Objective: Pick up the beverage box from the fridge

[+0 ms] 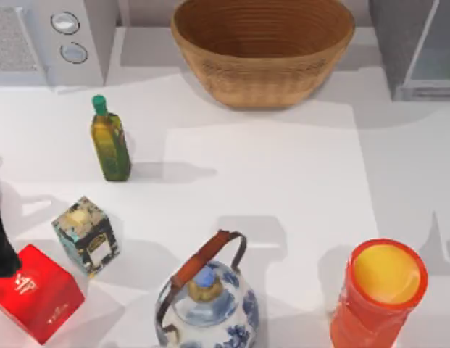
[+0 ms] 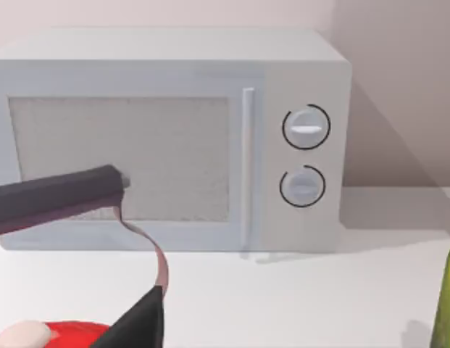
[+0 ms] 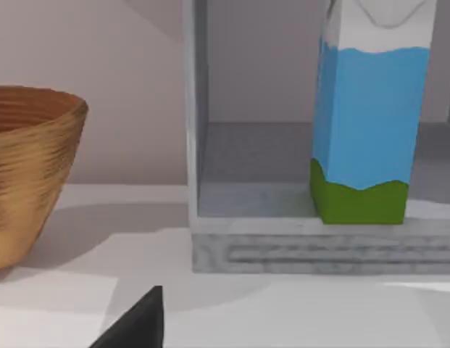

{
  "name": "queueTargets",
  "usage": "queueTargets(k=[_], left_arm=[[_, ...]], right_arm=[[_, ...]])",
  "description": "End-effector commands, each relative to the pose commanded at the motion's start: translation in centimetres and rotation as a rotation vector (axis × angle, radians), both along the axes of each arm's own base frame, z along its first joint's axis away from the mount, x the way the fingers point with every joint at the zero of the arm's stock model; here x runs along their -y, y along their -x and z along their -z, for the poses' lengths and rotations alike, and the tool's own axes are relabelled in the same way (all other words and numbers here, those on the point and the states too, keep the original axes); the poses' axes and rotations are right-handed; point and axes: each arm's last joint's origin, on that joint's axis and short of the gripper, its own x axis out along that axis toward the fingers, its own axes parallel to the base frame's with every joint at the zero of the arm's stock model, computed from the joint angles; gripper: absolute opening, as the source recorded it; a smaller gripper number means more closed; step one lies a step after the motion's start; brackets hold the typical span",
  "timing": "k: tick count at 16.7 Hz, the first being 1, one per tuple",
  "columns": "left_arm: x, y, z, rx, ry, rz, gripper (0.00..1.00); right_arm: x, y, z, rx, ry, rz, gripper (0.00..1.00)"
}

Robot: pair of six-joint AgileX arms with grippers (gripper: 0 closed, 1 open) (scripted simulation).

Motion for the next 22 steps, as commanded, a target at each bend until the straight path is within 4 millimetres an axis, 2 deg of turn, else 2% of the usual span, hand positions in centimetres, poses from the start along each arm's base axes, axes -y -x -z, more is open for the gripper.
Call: queueTargets(k=[7, 14, 18, 22], left_arm=[[0.0, 0.0, 0.0, 0.0, 0.0, 0.0, 1.0], [0.0, 0.0, 0.0, 0.0, 0.0, 0.0, 1.0], [0.0, 0.0, 0.0, 0.0, 0.0, 0.0, 1.0], [0.0, 0.0, 0.0, 0.0, 0.0, 0.0, 1.0]], right_arm=[[0.4, -0.9, -0.6, 0.004, 0.002, -0.001, 1.0], [2.5, -4.6, -1.4, -0.002, 0.006, 0.006, 1.0], [4.2, -6.7, -0.8, -0.003, 0.005, 0.005, 1.0], [6.2, -8.4, 0.7, -0.006, 0.002, 0.003, 1.0]])
